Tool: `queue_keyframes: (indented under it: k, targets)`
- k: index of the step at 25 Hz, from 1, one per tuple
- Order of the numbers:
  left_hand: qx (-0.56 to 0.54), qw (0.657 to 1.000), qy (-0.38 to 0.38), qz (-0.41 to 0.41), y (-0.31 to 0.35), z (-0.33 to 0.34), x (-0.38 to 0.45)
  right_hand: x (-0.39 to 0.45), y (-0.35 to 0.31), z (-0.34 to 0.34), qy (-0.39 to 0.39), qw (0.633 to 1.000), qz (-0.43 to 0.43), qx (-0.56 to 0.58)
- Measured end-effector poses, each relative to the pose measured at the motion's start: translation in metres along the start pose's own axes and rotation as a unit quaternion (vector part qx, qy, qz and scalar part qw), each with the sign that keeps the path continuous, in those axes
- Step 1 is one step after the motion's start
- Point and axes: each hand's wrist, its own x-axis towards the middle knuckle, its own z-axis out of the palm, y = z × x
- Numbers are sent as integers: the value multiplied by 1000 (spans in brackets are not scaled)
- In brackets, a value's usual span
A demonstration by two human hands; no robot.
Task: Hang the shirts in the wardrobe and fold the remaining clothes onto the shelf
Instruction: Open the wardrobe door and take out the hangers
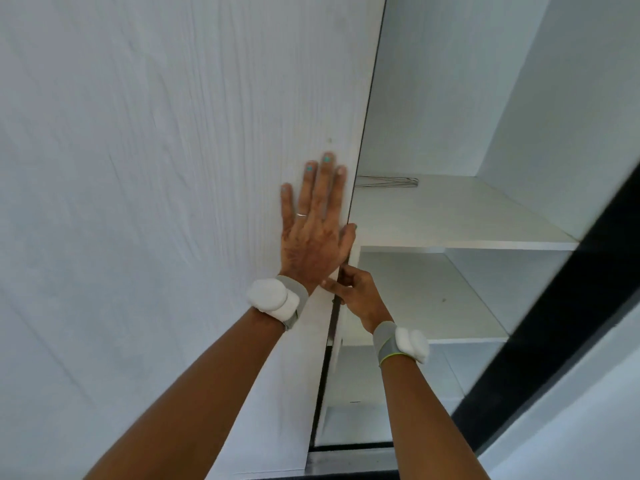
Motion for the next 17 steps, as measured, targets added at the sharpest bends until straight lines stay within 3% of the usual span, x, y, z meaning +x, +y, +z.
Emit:
queue_keyframes:
  k: [8,17]
  targets:
    - [40,989,-40,-140,-74,-17,-18,30,-27,92,-82,981,-60,-166]
    - [78,967,-36,-241,-134,-32,-25,37,-55,164,-123,966,-73,-214]
